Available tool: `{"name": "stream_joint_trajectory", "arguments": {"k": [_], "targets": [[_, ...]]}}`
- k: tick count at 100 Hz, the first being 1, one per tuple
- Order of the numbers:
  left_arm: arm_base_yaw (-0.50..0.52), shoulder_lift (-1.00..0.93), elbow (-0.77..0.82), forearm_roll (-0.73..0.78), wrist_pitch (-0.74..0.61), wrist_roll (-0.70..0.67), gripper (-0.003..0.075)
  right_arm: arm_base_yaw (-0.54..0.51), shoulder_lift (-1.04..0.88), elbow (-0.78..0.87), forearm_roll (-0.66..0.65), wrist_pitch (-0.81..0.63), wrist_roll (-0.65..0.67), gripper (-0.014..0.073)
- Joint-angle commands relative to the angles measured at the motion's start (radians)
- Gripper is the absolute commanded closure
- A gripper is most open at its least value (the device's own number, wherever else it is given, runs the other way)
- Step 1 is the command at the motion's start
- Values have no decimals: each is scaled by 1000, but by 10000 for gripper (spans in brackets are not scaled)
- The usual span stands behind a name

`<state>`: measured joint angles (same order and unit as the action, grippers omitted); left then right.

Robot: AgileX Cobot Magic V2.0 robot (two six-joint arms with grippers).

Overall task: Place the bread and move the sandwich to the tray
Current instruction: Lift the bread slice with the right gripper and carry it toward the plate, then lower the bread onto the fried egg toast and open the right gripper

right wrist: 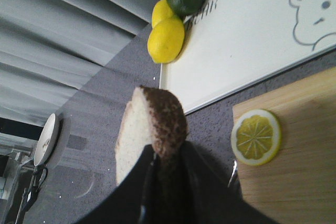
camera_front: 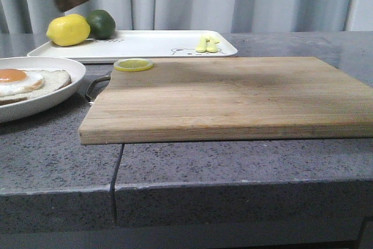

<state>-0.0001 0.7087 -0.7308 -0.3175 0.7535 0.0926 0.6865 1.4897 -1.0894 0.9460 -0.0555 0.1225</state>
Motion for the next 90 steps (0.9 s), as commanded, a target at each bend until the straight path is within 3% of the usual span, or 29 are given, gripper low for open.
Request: {"name": "stream_joint_trajectory", "arguments": {"k": [1, 40, 90], "targets": [[-6, 3, -36, -25, -55, 3, 363, 36, 23, -76, 25, -84, -12, 655], [-6, 3, -36, -25, -54, 3, 363, 181, 231, -216, 111, -170, 24, 655], [-6, 3, -36, -25, -32, 3, 363, 308, 342, -239, 111, -371, 131, 655]]}}
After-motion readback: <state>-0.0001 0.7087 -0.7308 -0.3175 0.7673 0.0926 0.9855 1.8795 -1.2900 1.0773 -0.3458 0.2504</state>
